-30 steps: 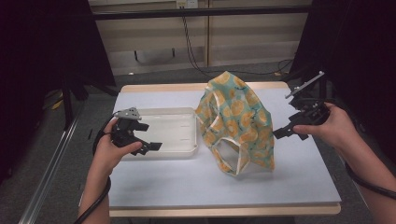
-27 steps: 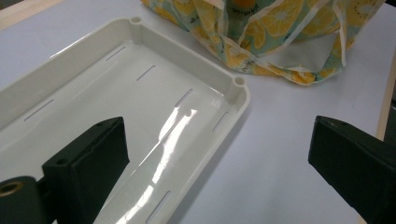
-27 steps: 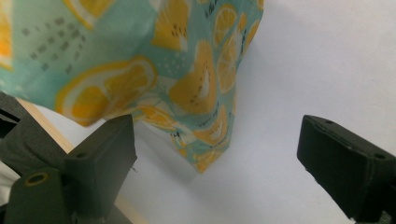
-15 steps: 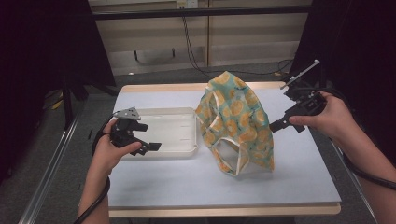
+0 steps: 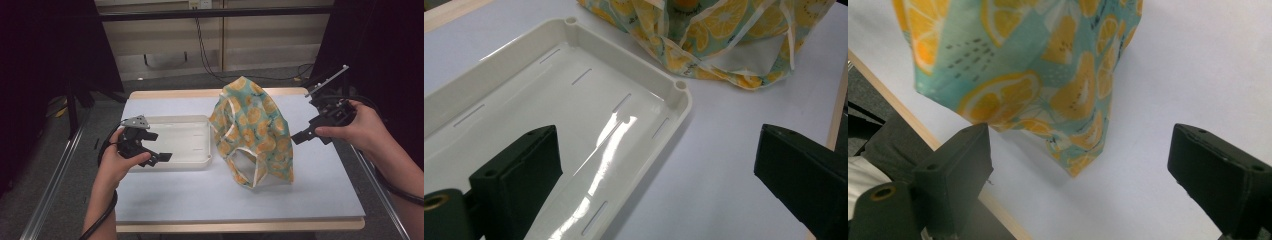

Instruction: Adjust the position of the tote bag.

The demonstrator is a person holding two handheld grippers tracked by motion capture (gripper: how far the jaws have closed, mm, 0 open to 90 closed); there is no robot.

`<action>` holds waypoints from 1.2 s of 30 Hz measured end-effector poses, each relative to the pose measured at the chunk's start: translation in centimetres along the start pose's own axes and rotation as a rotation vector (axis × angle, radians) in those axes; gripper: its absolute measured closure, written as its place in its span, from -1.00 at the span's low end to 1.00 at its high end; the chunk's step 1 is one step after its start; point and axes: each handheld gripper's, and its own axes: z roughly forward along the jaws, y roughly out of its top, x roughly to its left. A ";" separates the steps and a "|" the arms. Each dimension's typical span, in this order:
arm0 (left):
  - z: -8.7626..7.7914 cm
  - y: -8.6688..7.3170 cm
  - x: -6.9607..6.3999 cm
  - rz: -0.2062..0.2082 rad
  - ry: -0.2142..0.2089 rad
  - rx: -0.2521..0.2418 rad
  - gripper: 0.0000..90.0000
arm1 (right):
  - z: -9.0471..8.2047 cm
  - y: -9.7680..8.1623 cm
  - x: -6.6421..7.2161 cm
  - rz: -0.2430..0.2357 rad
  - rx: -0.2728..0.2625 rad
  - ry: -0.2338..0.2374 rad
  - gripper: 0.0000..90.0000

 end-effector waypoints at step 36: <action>0.2 0.2 -0.3 0.012 -0.032 -0.001 -0.90 | 0.3 8.4 -0.5 0.088 -0.072 -0.024 -0.73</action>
